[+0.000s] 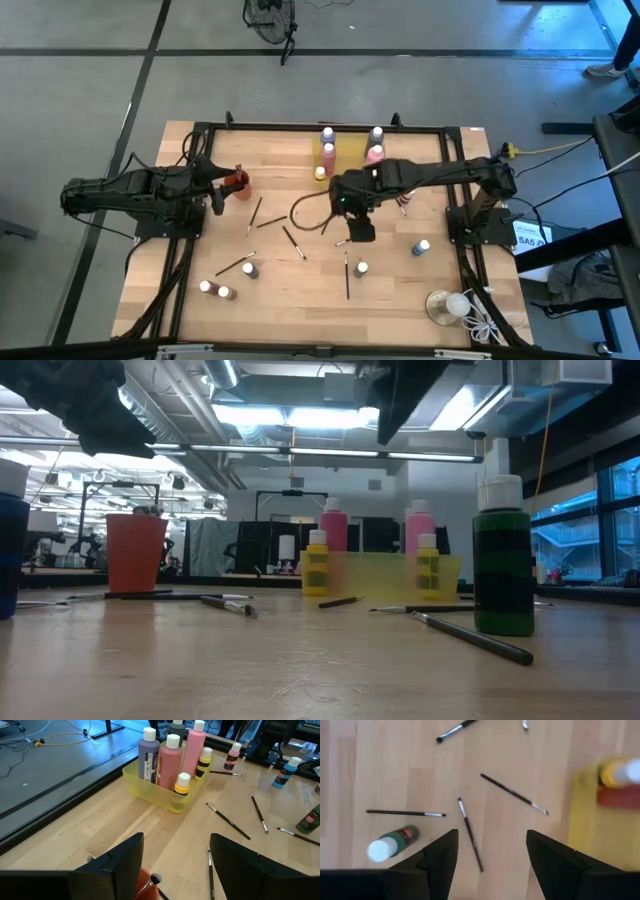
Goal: Pick & Place Paint Supplies
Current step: Put the silver paint brush into the orange cup
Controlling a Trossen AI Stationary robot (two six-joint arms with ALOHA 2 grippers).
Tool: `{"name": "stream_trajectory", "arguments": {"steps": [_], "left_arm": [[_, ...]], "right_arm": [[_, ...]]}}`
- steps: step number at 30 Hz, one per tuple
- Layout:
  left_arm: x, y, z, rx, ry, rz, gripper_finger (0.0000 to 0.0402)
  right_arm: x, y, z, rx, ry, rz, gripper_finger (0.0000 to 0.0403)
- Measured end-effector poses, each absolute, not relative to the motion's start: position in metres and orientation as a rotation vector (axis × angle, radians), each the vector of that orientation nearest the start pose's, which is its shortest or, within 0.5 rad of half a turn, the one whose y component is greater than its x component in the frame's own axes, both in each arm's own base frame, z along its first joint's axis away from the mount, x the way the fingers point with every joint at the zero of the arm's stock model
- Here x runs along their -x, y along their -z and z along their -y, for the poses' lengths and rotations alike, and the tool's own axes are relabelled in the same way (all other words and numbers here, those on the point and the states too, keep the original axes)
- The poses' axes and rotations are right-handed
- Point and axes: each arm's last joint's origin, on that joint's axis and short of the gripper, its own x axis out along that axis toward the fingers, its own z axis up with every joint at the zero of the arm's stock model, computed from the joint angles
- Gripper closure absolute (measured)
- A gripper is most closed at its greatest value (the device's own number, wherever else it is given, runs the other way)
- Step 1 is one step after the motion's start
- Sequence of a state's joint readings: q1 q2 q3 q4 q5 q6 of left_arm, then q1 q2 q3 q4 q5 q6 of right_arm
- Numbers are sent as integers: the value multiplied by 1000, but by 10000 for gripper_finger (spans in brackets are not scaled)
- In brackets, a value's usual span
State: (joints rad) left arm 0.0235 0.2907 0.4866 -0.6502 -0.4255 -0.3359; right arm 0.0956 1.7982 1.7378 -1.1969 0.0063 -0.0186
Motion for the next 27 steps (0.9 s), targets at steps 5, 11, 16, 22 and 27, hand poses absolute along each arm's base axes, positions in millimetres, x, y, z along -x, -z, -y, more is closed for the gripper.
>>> {"name": "stream_trajectory", "arguments": {"steps": [5, 11, 16, 22, 27], "left_arm": [[-80, -244, -14, 234, -511, -370, 176], [-80, -244, -14, 234, -511, -370, 176], [-80, -244, -14, 234, -511, -369, 176], [-80, -244, -14, 234, -511, -370, 176], [-80, -244, -14, 235, -509, -370, 176]], "right_arm": [[-362, -285, -38, 135, -136, -1229, 167], [-364, -249, -51, 215, -157, -1184, 167], [-360, -232, -63, 300, -189, -1171, 167], [-362, -227, -73, 364, -223, -1114, 167], [-370, -211, -76, 351, -262, -1135, 167]]}}
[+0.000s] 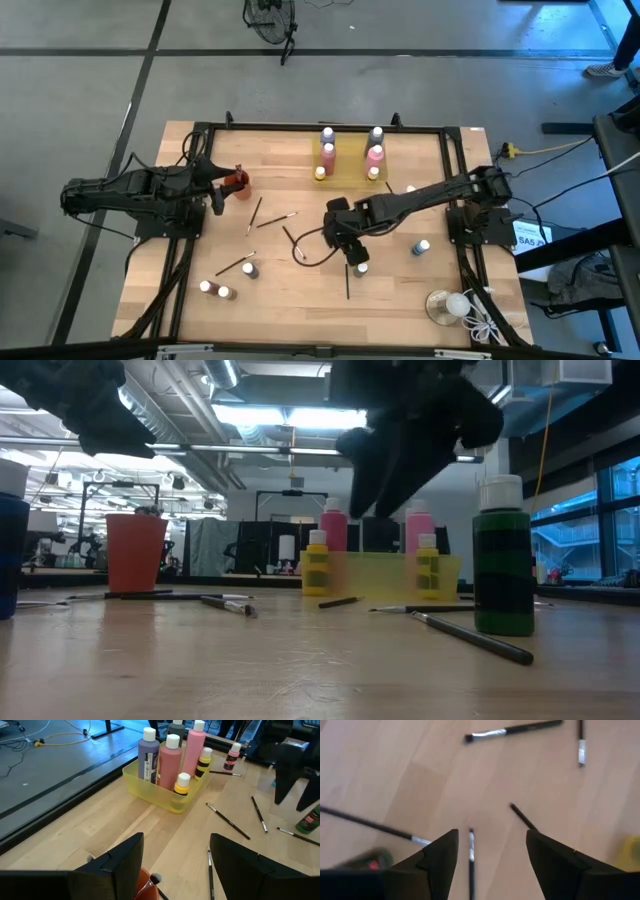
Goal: Pick & Place Paint Supplies
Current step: Put the silver paint brush into the orange cup
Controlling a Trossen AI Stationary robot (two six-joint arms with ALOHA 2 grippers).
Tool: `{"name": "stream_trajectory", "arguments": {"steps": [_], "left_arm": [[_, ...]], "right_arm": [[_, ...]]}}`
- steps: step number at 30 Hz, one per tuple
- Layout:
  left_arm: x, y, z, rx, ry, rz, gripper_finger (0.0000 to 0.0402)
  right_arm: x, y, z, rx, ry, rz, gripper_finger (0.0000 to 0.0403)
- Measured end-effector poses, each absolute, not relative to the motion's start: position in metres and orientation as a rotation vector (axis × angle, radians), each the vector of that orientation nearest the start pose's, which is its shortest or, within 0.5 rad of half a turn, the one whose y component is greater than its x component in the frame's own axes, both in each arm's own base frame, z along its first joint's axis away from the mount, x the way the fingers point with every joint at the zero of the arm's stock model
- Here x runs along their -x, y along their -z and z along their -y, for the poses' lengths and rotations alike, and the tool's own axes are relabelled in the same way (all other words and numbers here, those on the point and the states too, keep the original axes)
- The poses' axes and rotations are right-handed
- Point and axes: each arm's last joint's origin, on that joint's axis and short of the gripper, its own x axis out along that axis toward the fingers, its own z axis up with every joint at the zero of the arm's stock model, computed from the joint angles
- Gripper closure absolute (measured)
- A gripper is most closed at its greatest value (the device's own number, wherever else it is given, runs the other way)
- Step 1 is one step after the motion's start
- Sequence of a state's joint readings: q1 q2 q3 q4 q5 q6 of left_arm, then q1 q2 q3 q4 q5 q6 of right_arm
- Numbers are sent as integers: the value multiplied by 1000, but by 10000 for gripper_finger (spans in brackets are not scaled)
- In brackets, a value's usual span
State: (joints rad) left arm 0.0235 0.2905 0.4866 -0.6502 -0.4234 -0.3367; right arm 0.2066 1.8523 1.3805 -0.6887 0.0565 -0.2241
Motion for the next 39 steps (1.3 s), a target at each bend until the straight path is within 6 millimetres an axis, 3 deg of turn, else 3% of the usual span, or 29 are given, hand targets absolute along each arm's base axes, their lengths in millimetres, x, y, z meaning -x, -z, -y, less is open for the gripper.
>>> {"name": "stream_trajectory", "arguments": {"steps": [3, 10, 17, 26, 33, 39], "left_arm": [[-80, -244, -13, 239, -496, -372, 176], [-81, -242, -13, 239, -483, -383, 176], [-81, -242, -13, 239, -483, -382, 176], [-81, -242, -13, 239, -484, -382, 176], [-81, -242, -13, 238, -484, -382, 176], [-81, -242, -13, 238, -484, -382, 176]], "right_arm": [[-373, -193, -77, 350, -269, -1196, 167], [-378, -179, -78, 303, -242, -1221, 167], [-379, -183, -79, 154, -147, -1229, 167], [-387, -199, -80, 85, -136, -1190, 167], [-391, -199, -68, -88, -7, -1188, 167], [-391, -195, -73, -141, -25, -1203, 167]]}}
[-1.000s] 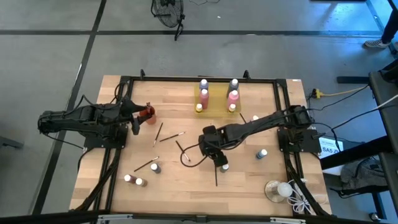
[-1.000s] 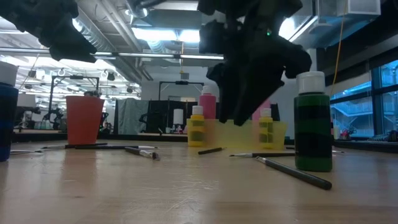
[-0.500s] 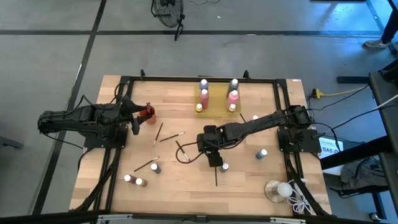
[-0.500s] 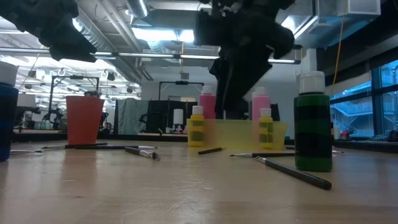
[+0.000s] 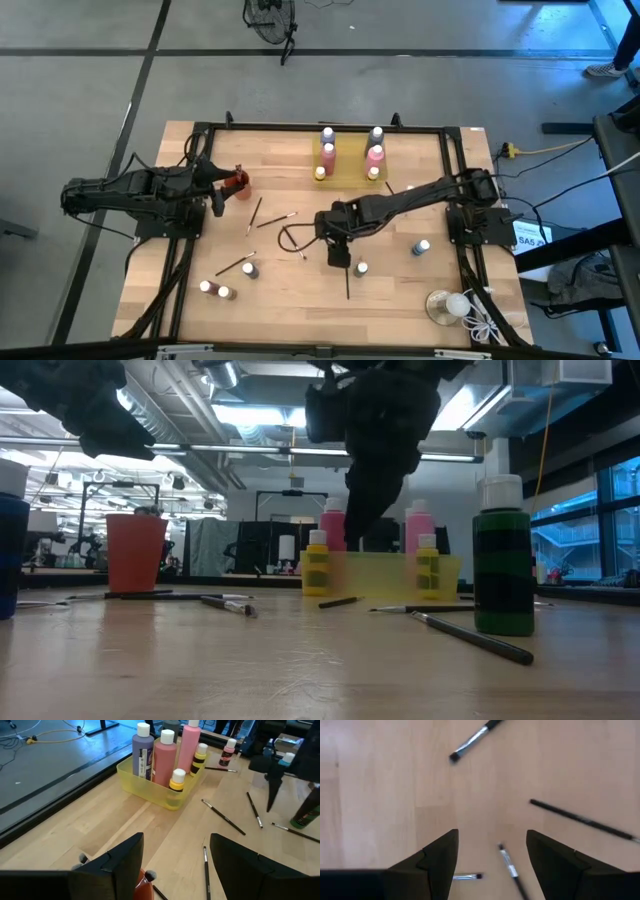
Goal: Pick & Place Paint Supplies
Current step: Put the silver paint brush into the orange cup
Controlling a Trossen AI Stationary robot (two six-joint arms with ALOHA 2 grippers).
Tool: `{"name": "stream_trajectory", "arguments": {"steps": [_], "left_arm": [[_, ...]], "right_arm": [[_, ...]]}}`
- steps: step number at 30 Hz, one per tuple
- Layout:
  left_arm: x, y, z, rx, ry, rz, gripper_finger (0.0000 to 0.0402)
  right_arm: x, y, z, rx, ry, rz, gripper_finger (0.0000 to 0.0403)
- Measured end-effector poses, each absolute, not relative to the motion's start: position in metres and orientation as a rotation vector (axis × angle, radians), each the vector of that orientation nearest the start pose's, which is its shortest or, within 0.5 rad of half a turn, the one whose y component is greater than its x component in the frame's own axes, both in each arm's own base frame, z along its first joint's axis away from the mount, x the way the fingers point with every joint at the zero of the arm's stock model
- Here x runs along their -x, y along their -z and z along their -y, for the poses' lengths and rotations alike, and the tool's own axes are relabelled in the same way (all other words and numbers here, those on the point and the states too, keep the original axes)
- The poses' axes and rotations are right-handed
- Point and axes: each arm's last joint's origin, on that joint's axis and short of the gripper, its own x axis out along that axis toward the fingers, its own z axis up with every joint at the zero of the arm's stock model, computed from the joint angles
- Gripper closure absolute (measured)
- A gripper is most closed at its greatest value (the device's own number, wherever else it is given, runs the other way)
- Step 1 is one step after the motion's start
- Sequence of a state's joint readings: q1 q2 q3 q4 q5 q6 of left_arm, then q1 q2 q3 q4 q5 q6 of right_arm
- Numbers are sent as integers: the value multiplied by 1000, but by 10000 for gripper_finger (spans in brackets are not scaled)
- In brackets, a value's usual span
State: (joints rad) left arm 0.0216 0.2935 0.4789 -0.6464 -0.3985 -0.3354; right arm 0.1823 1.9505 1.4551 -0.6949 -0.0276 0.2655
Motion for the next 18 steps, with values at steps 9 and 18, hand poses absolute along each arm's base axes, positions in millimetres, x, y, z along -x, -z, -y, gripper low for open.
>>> {"name": "stream_trajectory", "arguments": {"steps": [9, 18], "left_arm": [[-81, -242, -13, 237, -484, -382, 176], [-81, -242, -13, 237, -484, -381, 176]], "right_arm": [[-394, -171, -79, -168, 5, -1273, 167], [-391, -165, -77, -130, 37, -1329, 167]]}}
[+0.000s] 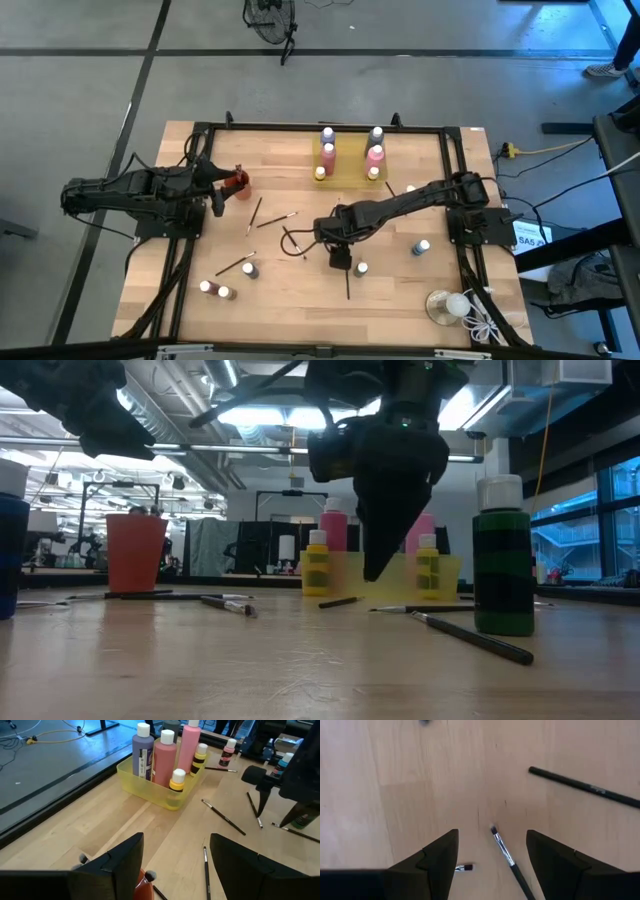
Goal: Pick & Place Paint Supplies
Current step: Put the silver paint brush into the orange cup
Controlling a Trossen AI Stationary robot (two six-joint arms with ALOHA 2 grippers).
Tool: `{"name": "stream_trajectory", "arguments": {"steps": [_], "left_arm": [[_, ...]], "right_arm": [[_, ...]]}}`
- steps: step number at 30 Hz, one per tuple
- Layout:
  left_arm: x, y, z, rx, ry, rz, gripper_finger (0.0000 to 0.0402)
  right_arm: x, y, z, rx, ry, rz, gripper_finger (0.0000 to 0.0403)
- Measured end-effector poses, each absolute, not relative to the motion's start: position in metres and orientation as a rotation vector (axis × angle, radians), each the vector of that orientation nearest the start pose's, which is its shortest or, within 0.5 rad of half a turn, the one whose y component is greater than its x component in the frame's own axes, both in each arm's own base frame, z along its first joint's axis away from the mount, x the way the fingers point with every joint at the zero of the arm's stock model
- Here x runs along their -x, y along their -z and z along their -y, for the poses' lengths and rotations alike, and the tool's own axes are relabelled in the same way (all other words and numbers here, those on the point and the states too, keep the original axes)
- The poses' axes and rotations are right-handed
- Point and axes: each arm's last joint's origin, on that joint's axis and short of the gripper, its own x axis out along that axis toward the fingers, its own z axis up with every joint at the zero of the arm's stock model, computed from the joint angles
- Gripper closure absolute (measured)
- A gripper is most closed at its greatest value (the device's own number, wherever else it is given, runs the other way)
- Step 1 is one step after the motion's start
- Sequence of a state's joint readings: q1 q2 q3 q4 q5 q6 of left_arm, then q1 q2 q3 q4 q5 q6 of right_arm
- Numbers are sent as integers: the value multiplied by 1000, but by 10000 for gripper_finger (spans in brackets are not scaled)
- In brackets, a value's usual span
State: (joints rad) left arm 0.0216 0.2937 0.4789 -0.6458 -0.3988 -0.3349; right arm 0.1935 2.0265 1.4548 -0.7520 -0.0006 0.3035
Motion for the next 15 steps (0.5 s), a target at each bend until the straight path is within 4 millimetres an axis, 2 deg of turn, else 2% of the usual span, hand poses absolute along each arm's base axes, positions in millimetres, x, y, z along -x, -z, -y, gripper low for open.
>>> {"name": "stream_trajectory", "arguments": {"steps": [15], "left_arm": [[-81, -242, -13, 238, -484, -381, 176]], "right_arm": [[-393, -148, -77, -125, 17, -1378, 167]]}}
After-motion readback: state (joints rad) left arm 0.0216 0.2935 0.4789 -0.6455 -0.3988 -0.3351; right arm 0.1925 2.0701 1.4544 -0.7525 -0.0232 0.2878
